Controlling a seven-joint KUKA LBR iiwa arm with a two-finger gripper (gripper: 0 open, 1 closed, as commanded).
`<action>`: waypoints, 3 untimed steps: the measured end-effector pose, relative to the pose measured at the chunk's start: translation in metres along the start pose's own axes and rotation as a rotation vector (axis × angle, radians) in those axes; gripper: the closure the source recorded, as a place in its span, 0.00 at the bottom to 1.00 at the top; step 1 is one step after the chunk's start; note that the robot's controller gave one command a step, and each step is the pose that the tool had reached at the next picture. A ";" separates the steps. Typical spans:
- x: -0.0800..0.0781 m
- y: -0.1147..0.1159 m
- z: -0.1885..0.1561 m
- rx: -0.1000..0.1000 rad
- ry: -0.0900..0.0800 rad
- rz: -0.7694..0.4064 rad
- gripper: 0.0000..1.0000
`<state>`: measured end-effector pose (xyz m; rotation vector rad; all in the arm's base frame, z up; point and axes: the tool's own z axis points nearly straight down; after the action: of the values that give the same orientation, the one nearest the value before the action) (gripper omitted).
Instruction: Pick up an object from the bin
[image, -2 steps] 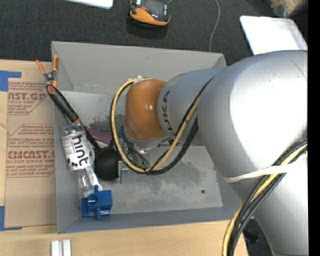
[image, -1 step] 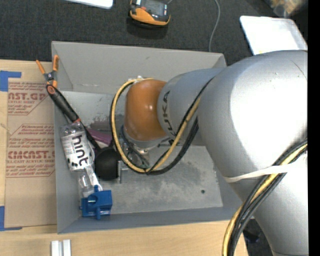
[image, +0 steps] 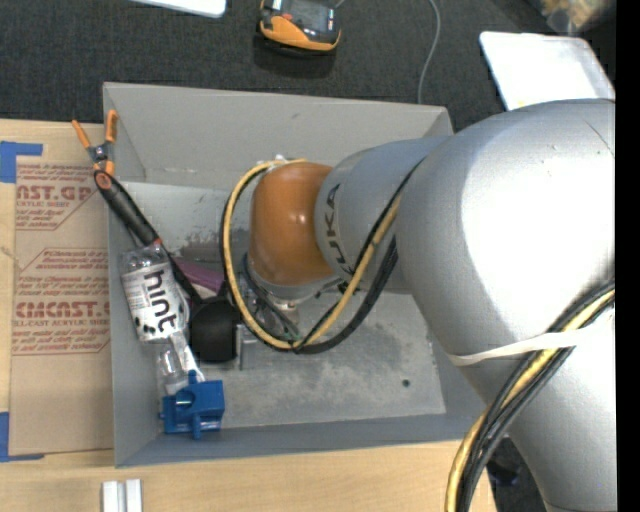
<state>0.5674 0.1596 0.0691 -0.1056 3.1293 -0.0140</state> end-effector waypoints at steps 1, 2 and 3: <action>-0.007 -0.005 0.001 0.001 0.005 0.005 1.00; -0.015 -0.008 0.001 0.002 0.006 0.005 1.00; -0.018 -0.005 0.000 0.006 0.011 -0.003 1.00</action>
Offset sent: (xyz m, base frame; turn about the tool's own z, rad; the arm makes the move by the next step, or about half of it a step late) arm 0.0084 -0.0053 0.0010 0.0104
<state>0.5855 0.1563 0.0697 -0.1106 3.1398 -0.0234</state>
